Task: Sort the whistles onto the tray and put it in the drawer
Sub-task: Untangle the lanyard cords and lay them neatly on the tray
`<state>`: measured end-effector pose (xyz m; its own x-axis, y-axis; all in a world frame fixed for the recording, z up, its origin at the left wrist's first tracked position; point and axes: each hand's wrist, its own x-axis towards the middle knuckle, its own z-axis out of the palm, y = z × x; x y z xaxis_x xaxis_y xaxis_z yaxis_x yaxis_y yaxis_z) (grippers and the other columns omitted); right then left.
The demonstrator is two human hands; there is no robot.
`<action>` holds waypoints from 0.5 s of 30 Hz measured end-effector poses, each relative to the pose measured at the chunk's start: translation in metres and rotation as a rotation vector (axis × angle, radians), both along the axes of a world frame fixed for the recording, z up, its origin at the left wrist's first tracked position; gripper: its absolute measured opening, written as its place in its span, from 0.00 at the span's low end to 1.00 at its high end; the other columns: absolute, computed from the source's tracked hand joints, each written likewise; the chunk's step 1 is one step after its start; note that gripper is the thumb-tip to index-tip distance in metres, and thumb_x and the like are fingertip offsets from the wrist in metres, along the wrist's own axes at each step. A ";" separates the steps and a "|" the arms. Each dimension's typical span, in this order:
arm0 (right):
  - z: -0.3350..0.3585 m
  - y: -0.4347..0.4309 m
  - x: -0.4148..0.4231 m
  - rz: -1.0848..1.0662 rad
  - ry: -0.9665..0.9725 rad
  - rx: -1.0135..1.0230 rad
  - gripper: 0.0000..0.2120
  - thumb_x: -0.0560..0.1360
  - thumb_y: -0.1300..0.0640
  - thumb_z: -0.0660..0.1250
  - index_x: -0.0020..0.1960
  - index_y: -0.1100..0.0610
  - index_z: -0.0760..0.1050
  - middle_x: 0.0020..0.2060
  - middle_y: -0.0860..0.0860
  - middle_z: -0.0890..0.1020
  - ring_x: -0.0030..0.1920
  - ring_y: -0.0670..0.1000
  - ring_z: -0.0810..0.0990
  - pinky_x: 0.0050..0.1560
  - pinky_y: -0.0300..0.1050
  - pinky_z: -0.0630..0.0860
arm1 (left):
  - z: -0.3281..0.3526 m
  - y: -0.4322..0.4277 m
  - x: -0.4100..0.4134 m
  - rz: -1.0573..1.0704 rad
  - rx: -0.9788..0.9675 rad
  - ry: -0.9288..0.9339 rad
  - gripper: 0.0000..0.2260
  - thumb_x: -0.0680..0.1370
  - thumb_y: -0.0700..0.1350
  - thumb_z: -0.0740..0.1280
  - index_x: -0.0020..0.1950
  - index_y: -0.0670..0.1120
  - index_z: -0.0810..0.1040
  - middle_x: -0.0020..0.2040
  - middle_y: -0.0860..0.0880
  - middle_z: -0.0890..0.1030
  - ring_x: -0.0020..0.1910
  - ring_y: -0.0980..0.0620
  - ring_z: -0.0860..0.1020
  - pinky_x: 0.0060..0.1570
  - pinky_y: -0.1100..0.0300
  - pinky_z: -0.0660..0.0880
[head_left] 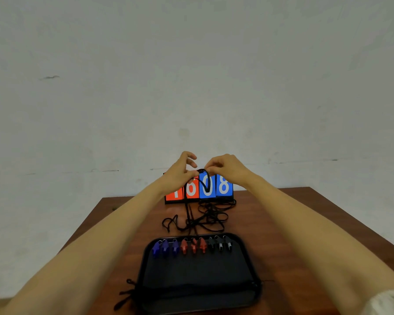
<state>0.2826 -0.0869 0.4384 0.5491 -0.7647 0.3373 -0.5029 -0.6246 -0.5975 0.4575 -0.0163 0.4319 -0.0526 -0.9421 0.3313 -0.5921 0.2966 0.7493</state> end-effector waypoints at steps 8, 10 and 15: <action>0.000 -0.012 -0.025 -0.241 -0.003 -0.266 0.11 0.81 0.57 0.59 0.54 0.59 0.78 0.49 0.53 0.81 0.46 0.52 0.78 0.46 0.43 0.72 | -0.011 0.007 0.025 0.028 0.160 -0.084 0.07 0.80 0.46 0.62 0.56 0.48 0.75 0.51 0.45 0.82 0.47 0.49 0.80 0.44 0.60 0.77; -0.001 -0.016 -0.031 -0.291 0.040 -0.324 0.11 0.81 0.57 0.58 0.54 0.59 0.78 0.50 0.53 0.81 0.48 0.53 0.78 0.45 0.44 0.72 | -0.013 0.009 0.029 0.025 0.174 -0.088 0.08 0.80 0.48 0.61 0.57 0.48 0.75 0.48 0.47 0.82 0.44 0.52 0.81 0.39 0.67 0.76; -0.006 -0.024 -0.048 -0.450 0.063 -0.367 0.12 0.82 0.56 0.57 0.54 0.59 0.77 0.51 0.54 0.80 0.48 0.55 0.79 0.44 0.47 0.73 | -0.020 0.015 0.039 0.070 0.160 -0.087 0.09 0.81 0.50 0.59 0.46 0.48 0.76 0.41 0.51 0.81 0.33 0.60 0.79 0.28 0.76 0.69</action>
